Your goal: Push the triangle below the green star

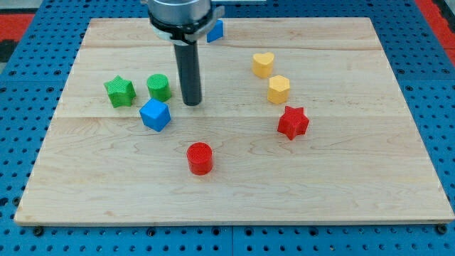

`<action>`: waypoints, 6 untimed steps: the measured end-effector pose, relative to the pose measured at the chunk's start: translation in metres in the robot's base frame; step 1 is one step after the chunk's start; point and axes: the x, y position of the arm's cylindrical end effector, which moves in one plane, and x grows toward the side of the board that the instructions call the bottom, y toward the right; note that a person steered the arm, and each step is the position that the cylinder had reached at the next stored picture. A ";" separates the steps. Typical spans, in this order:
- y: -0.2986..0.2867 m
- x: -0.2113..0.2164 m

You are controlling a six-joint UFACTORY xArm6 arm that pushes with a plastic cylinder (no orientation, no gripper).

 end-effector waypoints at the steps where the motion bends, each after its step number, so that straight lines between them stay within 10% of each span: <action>1: -0.024 0.040; 2: -0.028 0.076; 6: -0.019 -0.032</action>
